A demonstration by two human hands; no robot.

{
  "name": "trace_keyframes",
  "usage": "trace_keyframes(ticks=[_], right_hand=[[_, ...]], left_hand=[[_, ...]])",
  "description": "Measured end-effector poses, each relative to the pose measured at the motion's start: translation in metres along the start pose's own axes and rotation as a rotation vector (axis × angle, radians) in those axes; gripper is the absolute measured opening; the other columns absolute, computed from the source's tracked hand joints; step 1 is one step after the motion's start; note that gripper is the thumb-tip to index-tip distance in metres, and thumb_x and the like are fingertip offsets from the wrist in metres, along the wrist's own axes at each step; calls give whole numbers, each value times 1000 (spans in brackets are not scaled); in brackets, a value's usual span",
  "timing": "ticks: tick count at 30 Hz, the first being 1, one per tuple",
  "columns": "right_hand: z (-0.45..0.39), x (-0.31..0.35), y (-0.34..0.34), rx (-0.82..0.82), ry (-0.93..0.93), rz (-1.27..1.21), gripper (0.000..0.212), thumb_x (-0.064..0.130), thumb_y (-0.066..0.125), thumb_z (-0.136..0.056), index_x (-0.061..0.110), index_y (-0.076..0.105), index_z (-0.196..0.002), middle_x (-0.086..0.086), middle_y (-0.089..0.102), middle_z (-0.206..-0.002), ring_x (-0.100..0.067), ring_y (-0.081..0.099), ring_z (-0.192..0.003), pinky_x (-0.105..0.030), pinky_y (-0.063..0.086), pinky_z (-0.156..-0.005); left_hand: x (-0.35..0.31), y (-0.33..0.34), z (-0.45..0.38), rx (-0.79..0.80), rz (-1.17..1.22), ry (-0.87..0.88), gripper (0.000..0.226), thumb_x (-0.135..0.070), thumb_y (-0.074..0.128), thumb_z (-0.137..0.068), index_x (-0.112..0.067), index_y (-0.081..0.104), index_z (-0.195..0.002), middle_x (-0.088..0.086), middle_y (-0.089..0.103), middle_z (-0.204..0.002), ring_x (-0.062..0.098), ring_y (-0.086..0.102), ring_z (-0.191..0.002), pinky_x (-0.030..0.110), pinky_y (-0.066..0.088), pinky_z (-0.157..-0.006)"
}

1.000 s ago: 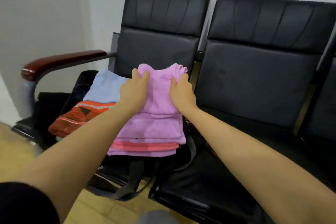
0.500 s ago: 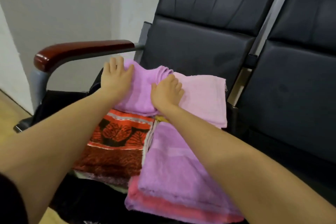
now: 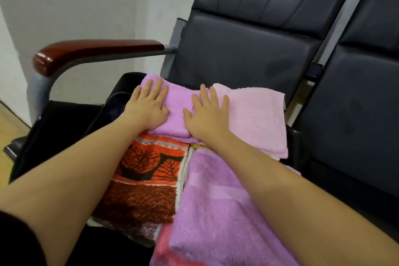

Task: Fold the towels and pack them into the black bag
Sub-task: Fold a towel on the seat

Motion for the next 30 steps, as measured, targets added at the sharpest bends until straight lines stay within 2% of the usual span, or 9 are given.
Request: trace_keyframes(ticks=[3,6,10,15,19,20,22,25,30], right_hand=[[3,0,-3,5,20,-56,59,48,21,-100,22,15,-153,0,-11,-160,-21,-12,-146,-50,-9,-114],[6,-3,-7,10,45,-150,56,48,24,-100,25,21,-151,3,-6,-161,-19,-8,-147,-50,-5,-114],[23,-16,-25,-80,72,-232,48,38,36,-98,20,39,-142,0,15,-159,-19,13,-144,-42,13,-110],[67,-45,-49,-132,127,-336,35,25,45,-95,16,52,-128,0,44,-138,-22,36,-127,-34,21,-99],[112,-84,-75,-211,196,-451,28,17,47,-93,15,59,-118,-1,53,-127,-22,45,-119,-34,26,-98],[125,-97,-82,-228,215,-489,26,15,48,-92,13,60,-114,-2,56,-123,-23,50,-114,-36,32,-99],[154,-124,-90,-275,260,-560,19,11,50,-90,12,64,-103,-4,60,-111,-23,57,-101,-39,42,-94],[201,-172,-99,-322,365,-612,12,12,52,-90,16,63,-92,-2,64,-99,-19,61,-83,-33,50,-76],[287,-253,-107,-358,549,-642,14,14,53,-92,23,63,-91,6,64,-83,-12,62,-75,-37,55,-73]], left_hand=[[-3,-7,6,25,-2,-2,61,-36,22,-99,-20,-3,-152,2,-13,-159,24,-10,-146,43,-3,-117],[-11,-20,12,35,50,-30,58,-32,27,-99,-17,8,-152,3,-3,-160,24,-4,-147,45,-2,-116],[-33,-39,29,-103,251,-100,45,-21,36,-95,-9,39,-138,7,35,-149,24,28,-137,41,12,-113],[-82,-81,61,-131,482,-138,39,-19,41,-94,-14,49,-132,12,51,-134,32,42,-125,36,25,-101],[-127,-114,85,-160,668,-50,34,-13,39,-94,-16,56,-123,5,53,-136,27,43,-129,33,23,-101],[-140,-123,93,-170,684,-4,33,-12,39,-94,-16,58,-120,4,57,-132,25,44,-129,33,23,-104],[-168,-140,110,-180,731,84,32,-11,38,-93,-14,61,-115,4,66,-113,26,55,-113,33,30,-106],[-219,-155,135,-146,875,185,30,-11,39,-92,-12,63,-110,7,69,-103,28,61,-97,40,45,-92],[-330,-161,177,-18,998,306,24,-16,42,-92,-17,63,-103,4,69,-97,22,63,-88,39,51,-83]])
Point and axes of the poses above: each hand's wrist, its own z-axis away from the middle knuckle, its own y-axis out of the palm, x = y × z, the point moved 1 cm from there along -z, towards the middle knuckle
